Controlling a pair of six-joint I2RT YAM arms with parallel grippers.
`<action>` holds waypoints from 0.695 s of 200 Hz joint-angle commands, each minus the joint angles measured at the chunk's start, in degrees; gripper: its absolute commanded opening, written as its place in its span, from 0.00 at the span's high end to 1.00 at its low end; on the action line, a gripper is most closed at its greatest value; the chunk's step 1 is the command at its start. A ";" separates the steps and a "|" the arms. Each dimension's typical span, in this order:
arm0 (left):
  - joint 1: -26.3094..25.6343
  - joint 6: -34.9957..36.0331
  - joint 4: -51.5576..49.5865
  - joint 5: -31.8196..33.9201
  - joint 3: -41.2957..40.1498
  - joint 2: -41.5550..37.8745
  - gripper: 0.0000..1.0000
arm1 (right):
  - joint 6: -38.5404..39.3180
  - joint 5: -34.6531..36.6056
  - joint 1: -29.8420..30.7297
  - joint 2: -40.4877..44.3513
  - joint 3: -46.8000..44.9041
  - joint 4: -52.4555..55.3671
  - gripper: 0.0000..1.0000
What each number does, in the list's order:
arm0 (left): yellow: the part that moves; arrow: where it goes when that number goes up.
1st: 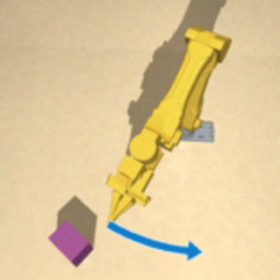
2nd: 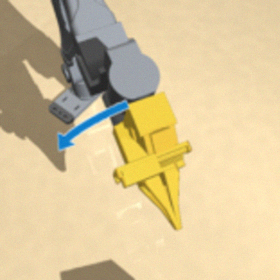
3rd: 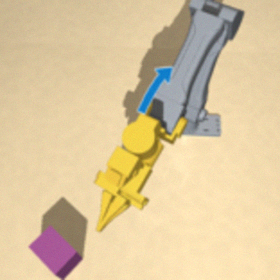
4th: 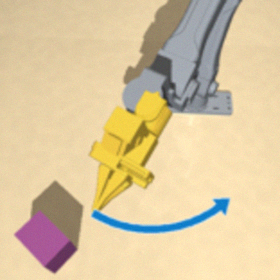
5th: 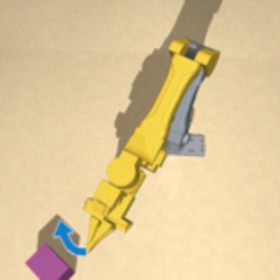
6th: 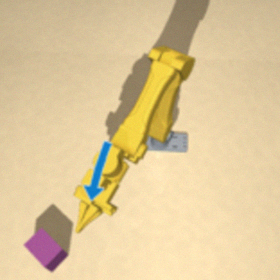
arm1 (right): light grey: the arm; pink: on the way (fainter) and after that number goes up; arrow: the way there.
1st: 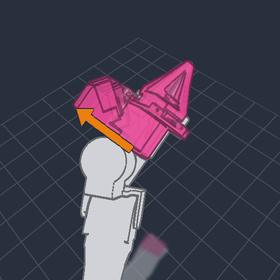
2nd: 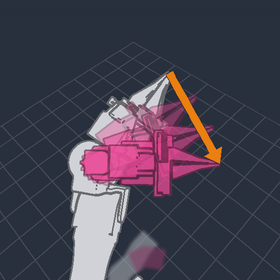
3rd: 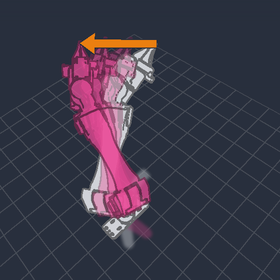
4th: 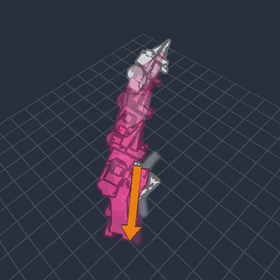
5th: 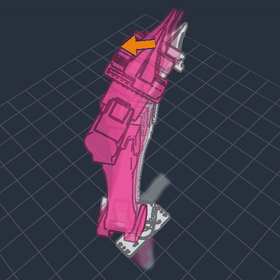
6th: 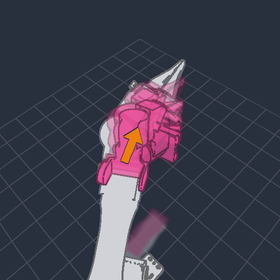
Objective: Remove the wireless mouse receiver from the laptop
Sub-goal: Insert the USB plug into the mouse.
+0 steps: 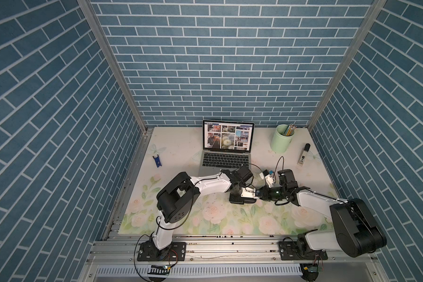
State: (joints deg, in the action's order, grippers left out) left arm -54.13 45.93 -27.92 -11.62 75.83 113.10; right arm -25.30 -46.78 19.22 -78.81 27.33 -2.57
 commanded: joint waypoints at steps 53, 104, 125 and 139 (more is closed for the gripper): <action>0.01 -0.07 -1.25 -0.25 -0.60 1.66 0.46 | -1.51 0.01 1.52 -1.86 -0.80 -3.33 1.00; 0.05 -0.26 -1.52 -0.24 -0.33 1.88 0.46 | -1.60 0.80 1.51 -3.49 -2.03 -4.89 1.00; 0.05 -0.26 -1.68 -0.25 -0.36 1.88 0.46 | -1.60 0.99 1.49 -4.28 -2.38 -5.45 1.00; 0.09 -0.23 -1.70 -0.25 -0.34 1.88 0.46 | -1.60 1.08 1.52 -4.68 -2.63 -5.75 1.00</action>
State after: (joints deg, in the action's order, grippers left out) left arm -54.13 45.89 -27.92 -11.64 75.83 113.14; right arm -26.41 -46.52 20.36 -82.21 25.98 -7.60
